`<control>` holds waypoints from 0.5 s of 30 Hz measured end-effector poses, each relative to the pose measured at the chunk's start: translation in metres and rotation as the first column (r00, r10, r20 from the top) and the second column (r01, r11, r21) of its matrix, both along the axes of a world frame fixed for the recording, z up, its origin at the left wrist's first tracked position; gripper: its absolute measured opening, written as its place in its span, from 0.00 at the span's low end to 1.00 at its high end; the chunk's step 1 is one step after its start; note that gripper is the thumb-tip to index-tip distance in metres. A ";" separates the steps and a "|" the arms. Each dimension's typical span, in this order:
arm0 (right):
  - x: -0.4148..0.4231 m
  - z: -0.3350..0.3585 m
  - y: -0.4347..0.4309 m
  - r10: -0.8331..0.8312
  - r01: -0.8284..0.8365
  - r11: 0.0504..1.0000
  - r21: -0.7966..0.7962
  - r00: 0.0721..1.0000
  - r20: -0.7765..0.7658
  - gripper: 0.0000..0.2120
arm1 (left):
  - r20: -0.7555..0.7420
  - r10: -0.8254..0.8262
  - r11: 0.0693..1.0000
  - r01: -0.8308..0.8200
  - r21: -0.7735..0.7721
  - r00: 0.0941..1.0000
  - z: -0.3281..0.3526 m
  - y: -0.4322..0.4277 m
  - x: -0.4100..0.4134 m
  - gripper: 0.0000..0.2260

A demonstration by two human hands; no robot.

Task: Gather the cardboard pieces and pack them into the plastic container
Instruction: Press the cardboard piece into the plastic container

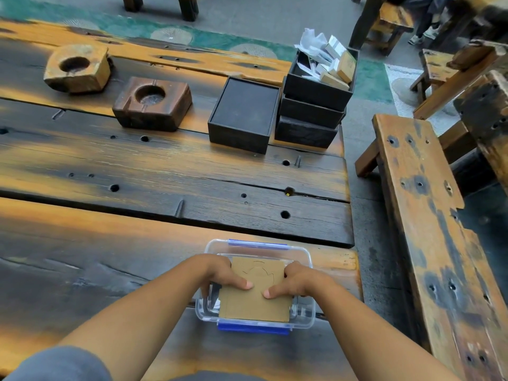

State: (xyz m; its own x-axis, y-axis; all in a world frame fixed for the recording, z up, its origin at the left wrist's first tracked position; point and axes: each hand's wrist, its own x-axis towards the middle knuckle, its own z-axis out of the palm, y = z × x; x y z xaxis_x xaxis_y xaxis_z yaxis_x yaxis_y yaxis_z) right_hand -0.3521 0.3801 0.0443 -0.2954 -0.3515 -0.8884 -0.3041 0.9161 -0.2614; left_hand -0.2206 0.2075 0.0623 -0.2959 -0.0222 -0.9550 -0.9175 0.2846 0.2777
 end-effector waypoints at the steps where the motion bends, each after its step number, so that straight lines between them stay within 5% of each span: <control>1: 0.001 0.000 0.001 0.011 -0.011 1.000 -0.013 1.000 -0.013 0.46 | -0.013 0.014 1.000 -0.014 0.003 1.000 -0.001 0.000 0.002 0.36; 9: 0.006 -0.006 0.001 0.157 -0.153 0.985 0.075 0.986 -0.050 0.53 | 0.080 -0.122 0.991 0.126 -0.042 0.989 -0.011 0.008 0.001 0.46; 15: 0.003 -0.001 -0.001 0.144 -0.141 0.988 0.058 0.988 -0.058 0.53 | 0.081 -0.157 0.986 0.161 -0.048 0.984 -0.008 0.005 -0.002 0.43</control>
